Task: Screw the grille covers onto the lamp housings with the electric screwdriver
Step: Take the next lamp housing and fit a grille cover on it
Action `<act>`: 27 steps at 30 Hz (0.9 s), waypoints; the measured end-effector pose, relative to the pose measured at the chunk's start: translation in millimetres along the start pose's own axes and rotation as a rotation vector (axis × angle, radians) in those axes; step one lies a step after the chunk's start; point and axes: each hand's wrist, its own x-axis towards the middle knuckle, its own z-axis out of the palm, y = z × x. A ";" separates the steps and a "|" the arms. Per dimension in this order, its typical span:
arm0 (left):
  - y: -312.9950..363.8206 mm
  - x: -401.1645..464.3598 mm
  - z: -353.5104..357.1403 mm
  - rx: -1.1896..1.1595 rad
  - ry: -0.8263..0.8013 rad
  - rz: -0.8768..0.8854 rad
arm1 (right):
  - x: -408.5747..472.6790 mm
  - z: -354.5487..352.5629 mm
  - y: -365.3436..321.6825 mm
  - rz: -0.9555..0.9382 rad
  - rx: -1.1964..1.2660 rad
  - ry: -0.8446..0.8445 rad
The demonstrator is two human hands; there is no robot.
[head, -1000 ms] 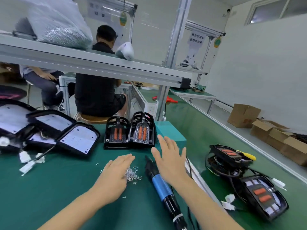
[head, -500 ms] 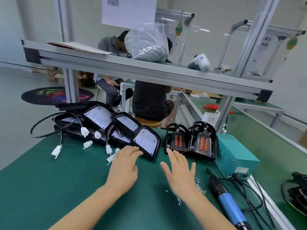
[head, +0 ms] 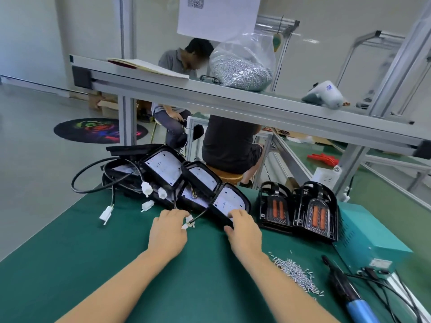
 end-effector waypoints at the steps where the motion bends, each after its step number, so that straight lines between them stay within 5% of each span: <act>1: -1.9 -0.1 2.7 -0.004 -0.013 -0.005 | 0.8 1.0 -0.3 0.010 -0.037 0.013; 9: -5.0 -6.5 7.0 -0.076 0.020 0.043 | -10.2 -12.7 9.6 0.012 -0.027 0.216; 15: -9.6 -17.1 -0.4 -0.026 -0.016 0.071 | -52.5 -45.0 18.1 -0.183 0.127 0.444; 21: -15.5 -31.1 -16.0 -0.222 0.026 -0.014 | -94.7 -55.2 33.8 -0.362 0.126 0.470; 25: -23.3 -36.0 -23.9 -0.071 -0.007 -0.076 | -110.8 -63.4 44.8 -0.326 0.348 0.475; 27: -20.3 -38.9 -25.4 -0.191 0.047 -0.082 | -116.2 -71.7 45.7 -0.384 0.418 0.453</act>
